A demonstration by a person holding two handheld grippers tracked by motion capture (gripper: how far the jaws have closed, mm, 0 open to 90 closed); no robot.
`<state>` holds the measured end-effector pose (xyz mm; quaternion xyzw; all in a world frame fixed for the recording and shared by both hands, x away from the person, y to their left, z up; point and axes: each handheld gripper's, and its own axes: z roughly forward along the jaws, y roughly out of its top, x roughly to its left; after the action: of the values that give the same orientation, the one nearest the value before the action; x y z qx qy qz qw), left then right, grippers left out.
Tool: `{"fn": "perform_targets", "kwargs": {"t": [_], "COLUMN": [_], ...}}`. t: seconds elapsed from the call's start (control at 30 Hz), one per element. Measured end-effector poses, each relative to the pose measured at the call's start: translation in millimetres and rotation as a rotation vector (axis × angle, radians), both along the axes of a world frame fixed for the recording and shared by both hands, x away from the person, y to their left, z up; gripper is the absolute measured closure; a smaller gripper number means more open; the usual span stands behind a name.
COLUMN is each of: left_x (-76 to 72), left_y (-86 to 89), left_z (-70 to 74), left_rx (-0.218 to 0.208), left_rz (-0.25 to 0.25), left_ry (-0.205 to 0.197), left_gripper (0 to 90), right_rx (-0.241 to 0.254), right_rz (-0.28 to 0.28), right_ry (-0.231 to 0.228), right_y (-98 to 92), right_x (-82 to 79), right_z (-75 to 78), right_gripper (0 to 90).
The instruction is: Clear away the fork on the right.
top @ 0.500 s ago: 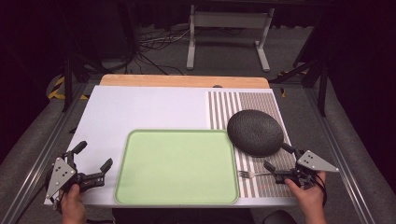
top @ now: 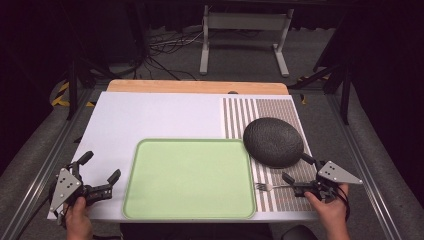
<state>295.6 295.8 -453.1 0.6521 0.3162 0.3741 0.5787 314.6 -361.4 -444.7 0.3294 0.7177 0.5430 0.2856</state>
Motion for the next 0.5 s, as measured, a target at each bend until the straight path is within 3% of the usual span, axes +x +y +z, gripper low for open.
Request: {"fn": "perform_targets", "kwargs": {"t": [0.37, 0.5], "left_x": [0.2, -0.3], "left_y": [-0.9, -1.3], "left_z": [0.1, 0.1], "left_rx": [0.009, 0.008], "left_rz": [0.001, 0.004], "left_ry": [0.005, 0.007], "left_gripper": [0.3, 0.3], "right_rx": [-0.004, -0.006], "right_rz": [-0.010, 0.009], "right_ry": [-0.007, -0.016], "right_y": [3.1, 11.1], "right_x": [0.5, 1.6], "right_z": [1.9, 8.2], "right_gripper": [1.0, 1.1]}}
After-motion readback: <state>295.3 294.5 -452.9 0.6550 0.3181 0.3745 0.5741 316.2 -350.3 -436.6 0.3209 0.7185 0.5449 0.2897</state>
